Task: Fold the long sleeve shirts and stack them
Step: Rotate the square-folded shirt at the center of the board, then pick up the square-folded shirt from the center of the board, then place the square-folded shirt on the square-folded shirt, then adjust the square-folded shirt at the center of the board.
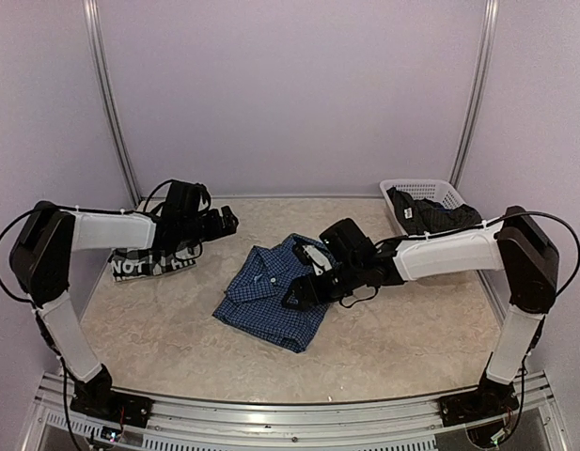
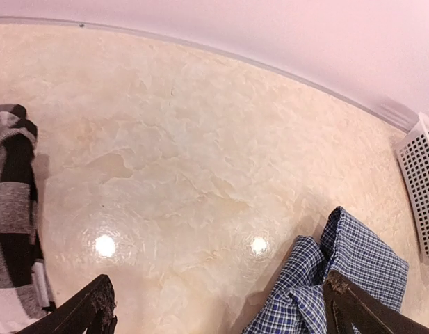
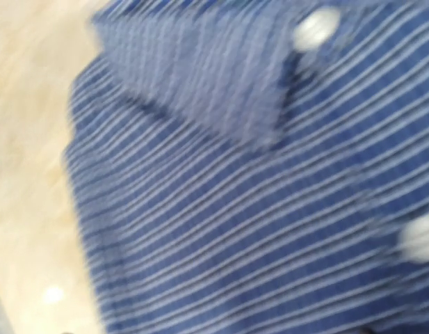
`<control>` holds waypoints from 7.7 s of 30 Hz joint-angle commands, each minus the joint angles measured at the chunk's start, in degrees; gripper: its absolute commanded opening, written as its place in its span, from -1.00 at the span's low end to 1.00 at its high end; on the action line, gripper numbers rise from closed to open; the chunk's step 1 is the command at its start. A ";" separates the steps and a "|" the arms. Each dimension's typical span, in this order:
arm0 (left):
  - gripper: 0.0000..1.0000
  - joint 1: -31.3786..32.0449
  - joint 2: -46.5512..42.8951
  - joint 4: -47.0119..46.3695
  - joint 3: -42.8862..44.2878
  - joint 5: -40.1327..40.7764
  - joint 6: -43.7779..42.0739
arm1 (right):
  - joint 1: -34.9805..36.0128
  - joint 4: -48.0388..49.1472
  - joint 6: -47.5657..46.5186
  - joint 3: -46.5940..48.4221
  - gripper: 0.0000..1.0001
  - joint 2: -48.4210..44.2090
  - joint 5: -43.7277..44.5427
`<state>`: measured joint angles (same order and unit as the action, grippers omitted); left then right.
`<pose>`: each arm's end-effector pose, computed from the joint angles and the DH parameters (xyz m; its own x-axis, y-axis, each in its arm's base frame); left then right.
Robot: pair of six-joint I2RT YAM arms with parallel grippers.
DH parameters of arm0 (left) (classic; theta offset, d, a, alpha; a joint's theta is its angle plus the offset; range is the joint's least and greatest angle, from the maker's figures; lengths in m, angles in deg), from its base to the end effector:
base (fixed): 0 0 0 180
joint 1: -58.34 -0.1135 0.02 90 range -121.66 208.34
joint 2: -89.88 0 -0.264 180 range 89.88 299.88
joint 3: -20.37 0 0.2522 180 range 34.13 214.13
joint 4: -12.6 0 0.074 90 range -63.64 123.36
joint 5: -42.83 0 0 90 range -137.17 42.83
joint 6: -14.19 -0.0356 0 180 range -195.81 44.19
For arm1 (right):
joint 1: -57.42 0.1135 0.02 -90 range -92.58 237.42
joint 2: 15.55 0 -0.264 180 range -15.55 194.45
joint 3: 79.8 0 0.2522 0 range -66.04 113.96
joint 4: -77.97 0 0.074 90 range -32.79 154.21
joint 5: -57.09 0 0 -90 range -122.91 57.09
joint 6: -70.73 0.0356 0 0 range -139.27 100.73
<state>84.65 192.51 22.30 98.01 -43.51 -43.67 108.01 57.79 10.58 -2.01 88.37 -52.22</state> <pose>0.3563 -0.1736 0.2022 -0.6423 -0.2747 -0.7156 0.0633 0.9114 -0.4067 0.2349 0.3044 0.1809 -0.8333 -0.2742 -0.4801 -0.5297 0.6447 0.5512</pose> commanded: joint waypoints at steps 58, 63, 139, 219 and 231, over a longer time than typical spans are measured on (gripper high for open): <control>0.98 -0.24 -10.84 -14.00 -29.30 -20.95 13.15 | -19.32 -7.32 -7.79 -1.75 0.62 -3.43 -2.07; 0.97 0.55 -12.73 -14.65 -34.40 -23.17 13.96 | -20.80 -6.09 -7.72 1.18 0.61 2.01 -3.65; -1.00 -14.97 11.33 54.00 47.05 -13.43 -29.57 | -23.53 -0.06 -10.82 1.57 0.38 6.22 -13.84; 0.82 -37.36 -6.33 46.42 19.82 4.08 -28.58 | -23.78 -4.13 -13.28 3.15 0.31 7.25 -13.85; 0.88 -35.55 0.60 38.84 13.20 -8.85 -26.48 | -23.35 -2.46 -13.46 1.92 0.33 2.11 -11.34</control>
<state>49.94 189.78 63.17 112.54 -48.97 -70.47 84.62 54.56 -1.95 0.11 95.87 -65.94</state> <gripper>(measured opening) 0.937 0.656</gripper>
